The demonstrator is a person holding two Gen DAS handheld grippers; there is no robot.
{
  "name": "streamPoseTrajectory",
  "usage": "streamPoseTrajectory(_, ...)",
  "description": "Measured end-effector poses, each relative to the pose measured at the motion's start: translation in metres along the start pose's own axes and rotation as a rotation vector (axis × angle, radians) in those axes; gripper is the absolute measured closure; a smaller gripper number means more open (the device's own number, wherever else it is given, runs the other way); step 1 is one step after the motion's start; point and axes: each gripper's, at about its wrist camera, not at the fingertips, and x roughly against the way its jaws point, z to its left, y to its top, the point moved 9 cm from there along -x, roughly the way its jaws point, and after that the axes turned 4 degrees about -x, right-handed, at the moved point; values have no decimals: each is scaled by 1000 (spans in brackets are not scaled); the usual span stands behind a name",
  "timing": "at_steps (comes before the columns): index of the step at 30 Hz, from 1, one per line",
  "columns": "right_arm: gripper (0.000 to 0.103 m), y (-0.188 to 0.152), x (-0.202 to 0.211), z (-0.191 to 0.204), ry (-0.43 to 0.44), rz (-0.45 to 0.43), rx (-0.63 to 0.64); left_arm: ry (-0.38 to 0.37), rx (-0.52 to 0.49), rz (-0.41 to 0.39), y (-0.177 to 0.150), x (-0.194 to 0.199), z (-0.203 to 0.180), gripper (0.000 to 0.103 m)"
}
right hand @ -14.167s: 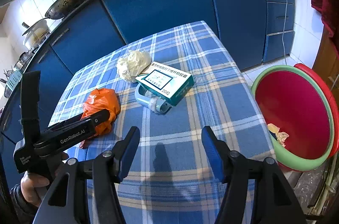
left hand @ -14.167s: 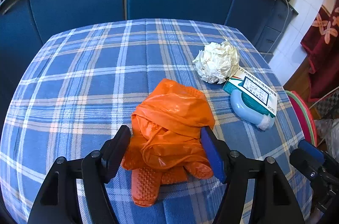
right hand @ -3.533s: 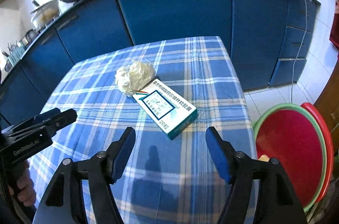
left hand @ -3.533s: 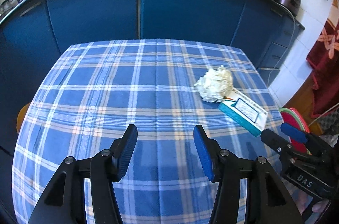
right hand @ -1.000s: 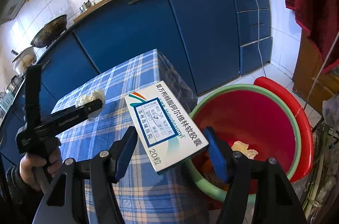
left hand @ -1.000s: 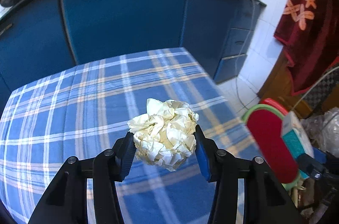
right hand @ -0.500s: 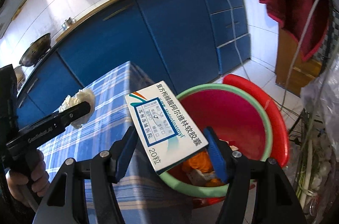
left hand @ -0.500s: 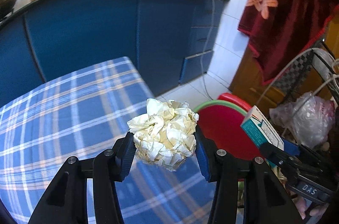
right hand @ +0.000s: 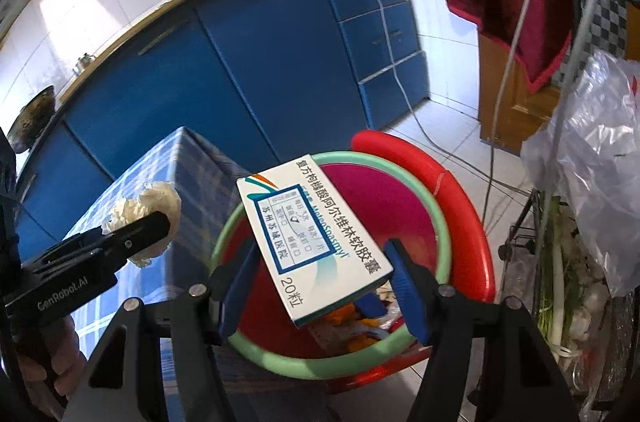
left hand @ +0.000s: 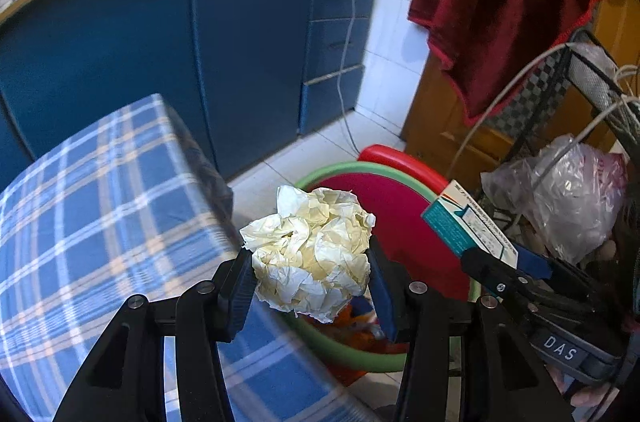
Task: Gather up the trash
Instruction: 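Carry the crumpled paper and teal box with both tools over the red bin, then open both tools to drop the paper and teal box into the bin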
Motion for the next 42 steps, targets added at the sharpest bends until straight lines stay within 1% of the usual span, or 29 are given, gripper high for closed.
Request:
streamPoseTrajectory(6,37,-2,-8,-11,-23,17,-14,-38,-19,37,-1,-18,-20,50)
streamPoseTrajectory(8,39,-3,-10,-14,-29,23,-19,-49,-24,53,-3,-22,-23,47)
streamPoseTrajectory(14,43,-5,-19,-18,-39,41,-24,-38,-18,73,-6,-27,-21,38)
streamPoseTrajectory(17,43,-6,-20,-18,-31,47,-33,-33,-17,74,-7,-27,-19,36)
streamPoseTrajectory(21,43,-4,-15,-18,-28,33,-39,-26,-15,73,-8,-24,-17,36)
streamPoseTrajectory(27,43,0,-1,-13,-21,9,-37,-6,9,60,-10,-10,-5,36)
streamPoseTrajectory(29,41,-1,4,-9,-15,4,-31,4,19,51,-12,-1,0,36)
streamPoseTrajectory(37,31,-4,31,20,22,-27,14,56,66,5,-21,38,23,36)
streamPoseTrajectory(42,27,-10,51,41,47,-51,48,93,99,-18,-30,64,37,36)
